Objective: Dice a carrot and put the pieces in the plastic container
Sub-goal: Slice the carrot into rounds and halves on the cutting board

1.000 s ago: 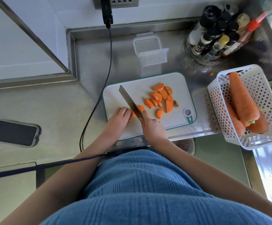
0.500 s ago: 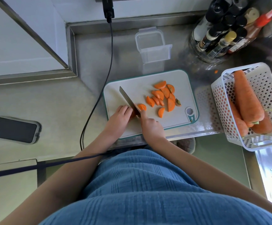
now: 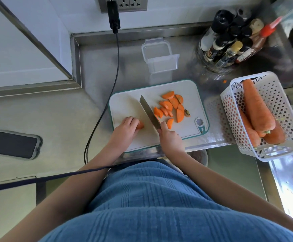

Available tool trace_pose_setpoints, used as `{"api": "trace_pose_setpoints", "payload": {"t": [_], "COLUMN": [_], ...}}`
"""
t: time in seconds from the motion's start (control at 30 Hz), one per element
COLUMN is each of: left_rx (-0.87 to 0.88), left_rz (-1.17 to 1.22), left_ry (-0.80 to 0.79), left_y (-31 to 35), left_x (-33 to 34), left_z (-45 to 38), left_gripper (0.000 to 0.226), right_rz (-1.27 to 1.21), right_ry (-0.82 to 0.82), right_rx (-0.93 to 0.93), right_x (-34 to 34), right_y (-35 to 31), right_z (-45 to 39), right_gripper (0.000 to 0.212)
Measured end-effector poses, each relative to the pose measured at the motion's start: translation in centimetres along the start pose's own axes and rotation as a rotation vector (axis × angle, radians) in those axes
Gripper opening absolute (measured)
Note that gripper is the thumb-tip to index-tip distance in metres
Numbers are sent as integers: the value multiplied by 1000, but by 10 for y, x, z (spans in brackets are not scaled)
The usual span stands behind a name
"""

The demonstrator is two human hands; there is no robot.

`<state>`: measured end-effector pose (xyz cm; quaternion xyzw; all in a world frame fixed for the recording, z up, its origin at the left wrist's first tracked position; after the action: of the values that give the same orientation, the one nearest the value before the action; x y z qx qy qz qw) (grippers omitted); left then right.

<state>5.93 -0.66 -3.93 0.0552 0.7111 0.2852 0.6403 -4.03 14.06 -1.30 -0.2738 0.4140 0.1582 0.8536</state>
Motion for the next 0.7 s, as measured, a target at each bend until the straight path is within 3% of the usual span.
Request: {"api": "trace_pose_setpoints", "payload": {"t": [0.2, 0.7], "left_rx": [23, -11], "left_rz": [-43, -41], "left_ry": [10, -30], "left_y": [-1, -3], "left_x": [-4, -1], "left_z": [3, 1], "left_gripper": [26, 26], "right_rz": [-65, 111], "right_ry": [21, -26], "right_rx": [-77, -78], "right_x": [-4, 13], "right_y": [-18, -31], "right_z": [8, 4], "right_gripper": [33, 18]}}
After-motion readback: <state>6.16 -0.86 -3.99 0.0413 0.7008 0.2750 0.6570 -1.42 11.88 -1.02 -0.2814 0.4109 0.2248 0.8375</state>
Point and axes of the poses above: each hand's wrist, its own z-axis away from the middle knuckle, its own x-axis out of the palm, y = z × x, the point moved 1 cm from there along -z, towards the middle knuckle, and after that the axes turned 1 degree about -y, right-handed, at the moved point
